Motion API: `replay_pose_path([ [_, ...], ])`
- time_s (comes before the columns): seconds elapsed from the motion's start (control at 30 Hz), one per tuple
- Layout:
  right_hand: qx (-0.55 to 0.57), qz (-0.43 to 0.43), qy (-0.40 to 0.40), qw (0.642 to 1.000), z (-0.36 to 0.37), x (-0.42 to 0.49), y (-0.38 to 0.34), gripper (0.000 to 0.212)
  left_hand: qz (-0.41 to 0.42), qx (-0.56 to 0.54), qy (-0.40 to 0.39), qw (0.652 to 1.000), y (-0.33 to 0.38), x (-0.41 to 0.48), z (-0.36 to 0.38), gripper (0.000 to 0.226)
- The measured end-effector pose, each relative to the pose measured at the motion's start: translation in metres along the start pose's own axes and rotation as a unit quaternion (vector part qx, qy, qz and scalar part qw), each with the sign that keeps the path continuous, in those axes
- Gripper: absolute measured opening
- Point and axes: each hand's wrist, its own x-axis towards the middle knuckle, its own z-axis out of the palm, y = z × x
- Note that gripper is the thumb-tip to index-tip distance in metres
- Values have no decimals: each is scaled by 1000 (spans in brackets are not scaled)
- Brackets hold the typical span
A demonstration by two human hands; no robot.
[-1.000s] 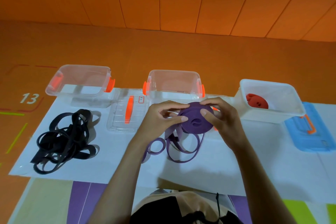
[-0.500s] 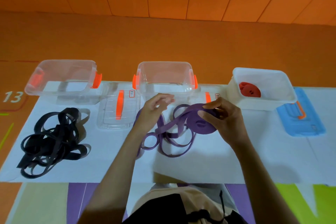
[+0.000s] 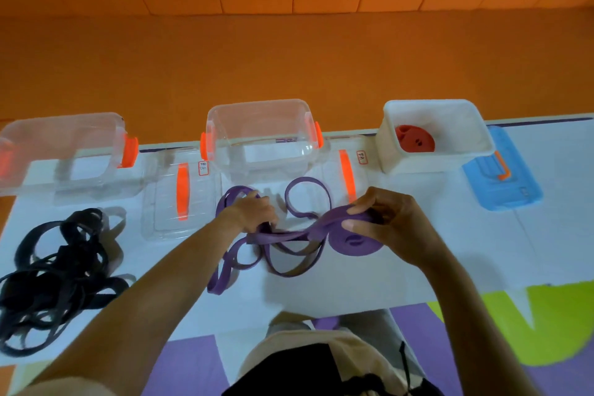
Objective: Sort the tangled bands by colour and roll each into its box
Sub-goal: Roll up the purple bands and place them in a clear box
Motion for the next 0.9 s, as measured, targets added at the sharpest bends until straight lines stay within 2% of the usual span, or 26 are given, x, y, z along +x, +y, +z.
replay_pose_path([
  [0.13, -3, 6, -45, 999, -5, 3, -2, 37, -7, 25, 54, 998, -6, 3, 11, 42],
  [0.2, -36, 7, -84, 996, -8, 6, -2, 33, -22, -18, 58, 998, -11, 4, 11, 38],
  [0.3, -101, 15, -125, 987, -9, 8, -1, 33, -23, -130, 68, 989, -17, 3, 3, 19],
  [0.37, -125, 20, -144, 981, -4, 9, 2, 34, -20, -136, 91, 986, -18, 2, -1, 16],
  [0.47, -120, 29, -161, 979, 4, 10, 6, 29, -8, -113, 102, 988, -11, -1, 3, 15],
  [0.6, -146, 19, -170, 974, 8, 12, 2, 30, 22, -37, 114, 993, -1, 1, 23, 55],
  [0.67, -156, 20, -168, 973, 9, 10, 0, 31, 34, 4, 118, 992, 7, 7, 26, 63],
  [0.9, -124, 36, -144, 981, 5, -2, -1, 33, 44, 135, 74, 987, 11, 13, 15, 37],
])
